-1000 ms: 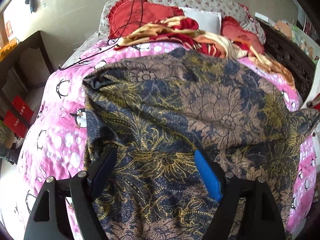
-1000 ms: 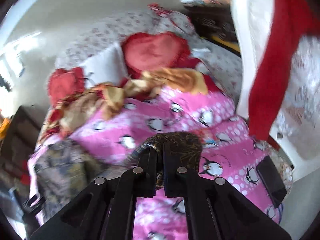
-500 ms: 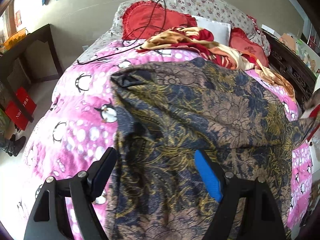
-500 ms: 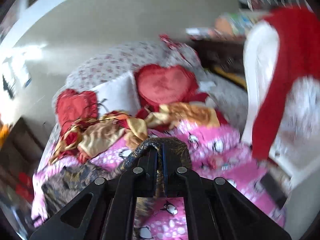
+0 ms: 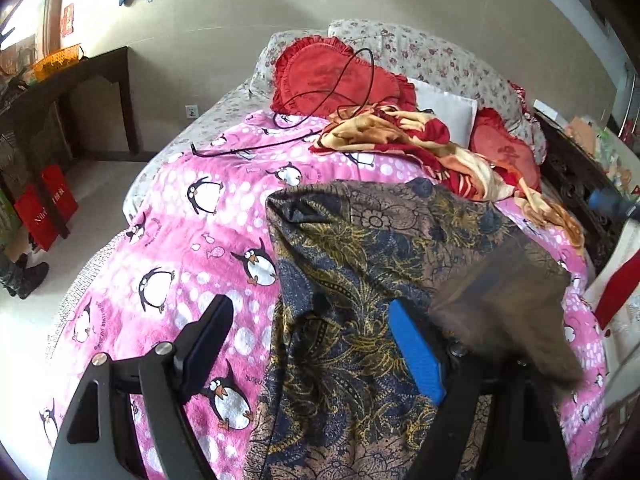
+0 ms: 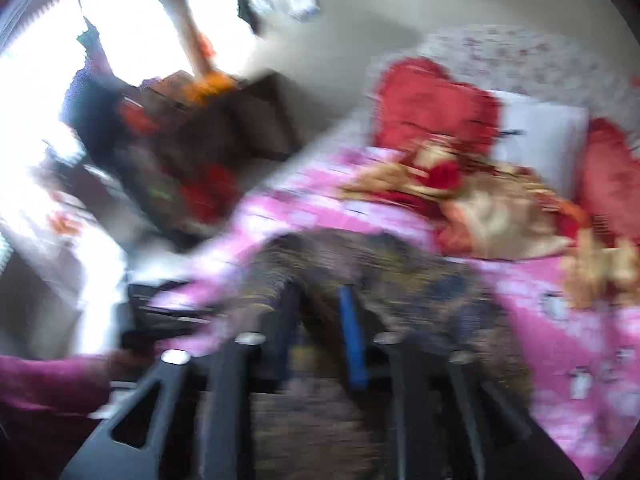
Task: Fold small clothes
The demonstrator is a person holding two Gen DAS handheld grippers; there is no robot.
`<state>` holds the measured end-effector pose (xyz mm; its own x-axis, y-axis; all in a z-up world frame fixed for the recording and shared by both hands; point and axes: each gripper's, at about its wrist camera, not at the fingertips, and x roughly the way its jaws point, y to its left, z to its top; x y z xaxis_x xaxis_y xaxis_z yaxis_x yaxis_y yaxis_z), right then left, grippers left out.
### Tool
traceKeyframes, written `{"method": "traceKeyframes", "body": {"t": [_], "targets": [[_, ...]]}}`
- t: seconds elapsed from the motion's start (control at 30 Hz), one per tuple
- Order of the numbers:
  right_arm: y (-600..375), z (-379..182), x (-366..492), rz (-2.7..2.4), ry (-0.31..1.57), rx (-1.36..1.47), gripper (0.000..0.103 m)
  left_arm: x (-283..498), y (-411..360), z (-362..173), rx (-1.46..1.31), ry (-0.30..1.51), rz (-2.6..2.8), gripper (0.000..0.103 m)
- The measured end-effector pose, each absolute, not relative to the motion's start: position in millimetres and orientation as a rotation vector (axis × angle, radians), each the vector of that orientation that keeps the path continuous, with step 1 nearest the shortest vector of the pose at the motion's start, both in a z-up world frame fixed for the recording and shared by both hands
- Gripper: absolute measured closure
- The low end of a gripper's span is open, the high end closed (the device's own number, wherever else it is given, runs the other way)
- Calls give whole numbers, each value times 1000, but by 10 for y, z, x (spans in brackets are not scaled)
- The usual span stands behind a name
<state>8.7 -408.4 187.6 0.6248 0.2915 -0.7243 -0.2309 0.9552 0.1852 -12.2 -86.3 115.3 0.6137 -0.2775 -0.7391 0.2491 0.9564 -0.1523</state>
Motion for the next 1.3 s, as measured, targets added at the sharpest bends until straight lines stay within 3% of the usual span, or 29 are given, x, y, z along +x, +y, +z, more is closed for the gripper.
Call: {"method": "traceKeyframes", "body": {"t": [0.33, 0.6, 0.73, 1.0, 1.17, 1.3], "targets": [[-4266, 831, -402, 351, 1022, 328, 70, -159, -887, 858, 14, 886, -396, 17], [-3457, 149, 306, 530, 1152, 440, 70, -255, -812, 653, 108, 939, -375, 17], [-3150, 181, 816, 585, 1152, 399, 70, -218, -621, 691, 75, 936, -371, 17], [-3217, 364, 1635, 552, 1016, 672, 69, -97, -555, 820, 21, 899, -413, 17], [-3428, 563, 924, 623, 995, 496, 69, -256, -680, 785, 62, 869, -531, 11], [-3415, 126, 374, 644, 1161, 418, 63, -359, -790, 619, 165, 882, -538, 11]]}}
